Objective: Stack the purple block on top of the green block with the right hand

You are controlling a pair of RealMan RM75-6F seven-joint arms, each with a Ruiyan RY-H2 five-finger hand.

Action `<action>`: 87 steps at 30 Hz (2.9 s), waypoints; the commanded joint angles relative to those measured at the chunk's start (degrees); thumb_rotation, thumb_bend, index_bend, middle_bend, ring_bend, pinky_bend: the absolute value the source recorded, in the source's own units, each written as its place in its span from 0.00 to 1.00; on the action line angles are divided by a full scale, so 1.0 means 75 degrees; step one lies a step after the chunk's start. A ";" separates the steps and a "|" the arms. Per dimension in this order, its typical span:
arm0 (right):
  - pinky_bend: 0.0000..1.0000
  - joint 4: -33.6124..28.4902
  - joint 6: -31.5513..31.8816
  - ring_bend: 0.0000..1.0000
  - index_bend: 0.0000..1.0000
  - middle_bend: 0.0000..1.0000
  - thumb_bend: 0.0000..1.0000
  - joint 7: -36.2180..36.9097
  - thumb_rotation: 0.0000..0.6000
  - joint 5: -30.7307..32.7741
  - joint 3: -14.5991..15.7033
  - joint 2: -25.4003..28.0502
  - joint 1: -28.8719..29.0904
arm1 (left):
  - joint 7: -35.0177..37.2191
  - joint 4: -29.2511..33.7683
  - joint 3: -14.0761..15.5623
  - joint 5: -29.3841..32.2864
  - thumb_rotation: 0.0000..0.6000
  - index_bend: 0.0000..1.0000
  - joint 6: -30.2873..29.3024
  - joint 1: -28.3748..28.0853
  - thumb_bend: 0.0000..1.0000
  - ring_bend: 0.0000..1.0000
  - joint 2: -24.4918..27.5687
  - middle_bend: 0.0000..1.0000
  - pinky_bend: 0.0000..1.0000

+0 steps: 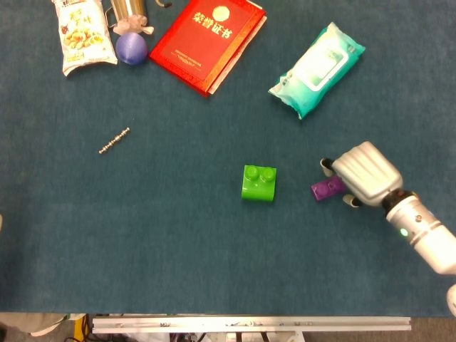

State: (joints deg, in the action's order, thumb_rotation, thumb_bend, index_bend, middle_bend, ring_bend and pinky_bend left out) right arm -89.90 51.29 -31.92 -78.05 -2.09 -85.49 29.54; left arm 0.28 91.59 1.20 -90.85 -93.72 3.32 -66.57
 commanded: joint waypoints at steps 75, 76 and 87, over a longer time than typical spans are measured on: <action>1.00 -0.1691 0.0492 0.92 0.70 0.87 0.26 -0.1240 1.00 0.3011 -0.0790 -0.0100 0.2100 | 0.0248 -0.0194 -0.0027 -0.0036 1.00 0.24 -0.0129 0.0184 0.29 0.19 0.0044 0.24 0.09; 1.00 -0.1690 0.0491 0.93 0.70 0.87 0.26 -0.1259 1.00 0.3070 -0.0791 -0.0132 0.2136 | 0.0245 -0.0190 -0.0024 -0.0040 1.00 0.24 -0.0128 0.0185 0.29 0.19 0.0044 0.24 0.09; 1.00 -0.1764 0.0121 0.93 0.70 0.87 0.26 -0.1702 1.00 0.4141 -0.0896 -0.0234 0.2925 | 0.0214 -0.0196 -0.0020 -0.0031 1.00 0.24 -0.0101 0.0185 0.29 0.19 0.0020 0.24 0.09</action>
State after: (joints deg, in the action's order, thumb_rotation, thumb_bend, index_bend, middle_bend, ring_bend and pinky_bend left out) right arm -103.08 52.84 -44.06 -47.75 -8.57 -87.29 50.55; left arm 1.88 90.14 1.05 -91.10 -94.48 4.69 -66.42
